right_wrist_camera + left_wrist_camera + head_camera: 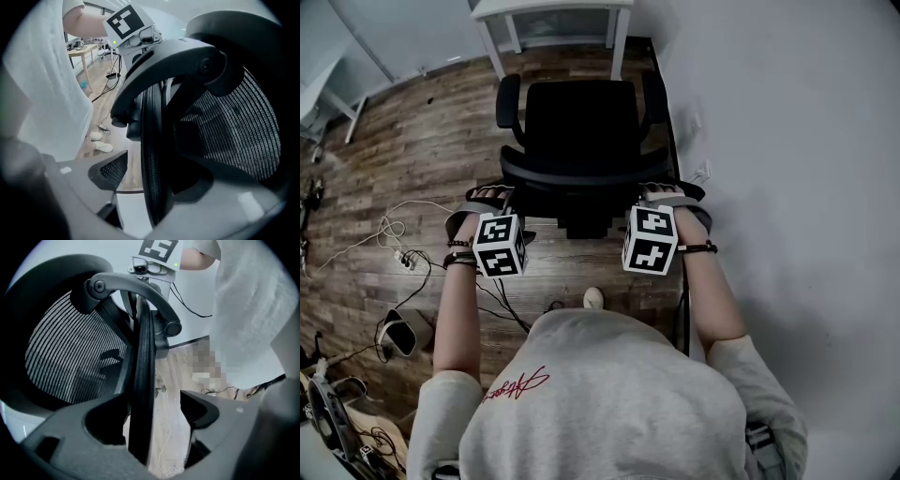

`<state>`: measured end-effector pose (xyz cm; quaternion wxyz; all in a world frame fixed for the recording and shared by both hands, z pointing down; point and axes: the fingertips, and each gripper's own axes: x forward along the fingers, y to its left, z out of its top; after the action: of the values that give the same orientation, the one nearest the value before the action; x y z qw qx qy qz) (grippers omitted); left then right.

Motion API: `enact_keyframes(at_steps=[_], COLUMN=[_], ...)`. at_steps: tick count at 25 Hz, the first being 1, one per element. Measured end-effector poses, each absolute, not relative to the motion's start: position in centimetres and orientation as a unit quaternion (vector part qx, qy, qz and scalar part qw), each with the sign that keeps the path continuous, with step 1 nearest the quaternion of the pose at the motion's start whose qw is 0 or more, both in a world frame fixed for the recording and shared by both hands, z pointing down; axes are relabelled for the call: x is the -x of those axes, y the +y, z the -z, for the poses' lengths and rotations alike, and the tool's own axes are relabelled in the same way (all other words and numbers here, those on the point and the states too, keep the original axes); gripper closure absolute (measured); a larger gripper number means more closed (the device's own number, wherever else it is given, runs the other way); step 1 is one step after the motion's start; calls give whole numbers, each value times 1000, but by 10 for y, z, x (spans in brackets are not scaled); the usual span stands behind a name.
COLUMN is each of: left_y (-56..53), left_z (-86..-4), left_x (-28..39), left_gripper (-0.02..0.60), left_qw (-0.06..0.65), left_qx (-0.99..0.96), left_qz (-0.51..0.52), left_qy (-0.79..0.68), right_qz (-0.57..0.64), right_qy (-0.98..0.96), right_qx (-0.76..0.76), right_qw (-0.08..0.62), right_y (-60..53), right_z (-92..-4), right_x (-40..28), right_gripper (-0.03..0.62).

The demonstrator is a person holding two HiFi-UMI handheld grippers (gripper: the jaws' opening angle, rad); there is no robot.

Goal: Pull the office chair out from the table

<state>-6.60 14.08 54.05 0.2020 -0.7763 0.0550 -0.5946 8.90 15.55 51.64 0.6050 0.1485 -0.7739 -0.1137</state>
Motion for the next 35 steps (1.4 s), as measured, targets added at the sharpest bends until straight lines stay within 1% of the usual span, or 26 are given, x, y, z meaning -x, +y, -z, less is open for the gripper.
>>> enact_keyframes(at_steps=[7, 10, 14, 23, 27, 32, 35], left_y=[143, 143, 145, 154, 154, 154, 157], left_z=[-520, -509, -496, -472, -456, -438, -421], left_x=[63, 64, 66, 55, 50, 46, 38], left_gripper=[222, 222, 224, 224, 238, 255, 284], left_qw=[221, 230, 238, 223, 233, 221, 210], left_qx=[782, 786, 794, 836, 844, 862, 882], left_qz=[577, 566, 546, 475, 445, 403, 355], left_qy=[81, 98, 124, 163, 189, 213, 228], right_qz=[129, 148, 158, 148, 150, 149, 145], right_qy=[-785, -789, -798, -828, -838, -848, -856], right_qx=[-163, -168, -185, -224, -251, -268, -280], right_qw=[583, 572, 552, 493, 461, 432, 410], right_y=[158, 158, 158, 163, 161, 161, 161], right_z=[-503, -496, -486, -462, -449, -435, -428], right_x=[-85, -81, -79, -75, -74, -74, -72], right_gripper=[310, 336, 352, 368, 409, 419, 427])
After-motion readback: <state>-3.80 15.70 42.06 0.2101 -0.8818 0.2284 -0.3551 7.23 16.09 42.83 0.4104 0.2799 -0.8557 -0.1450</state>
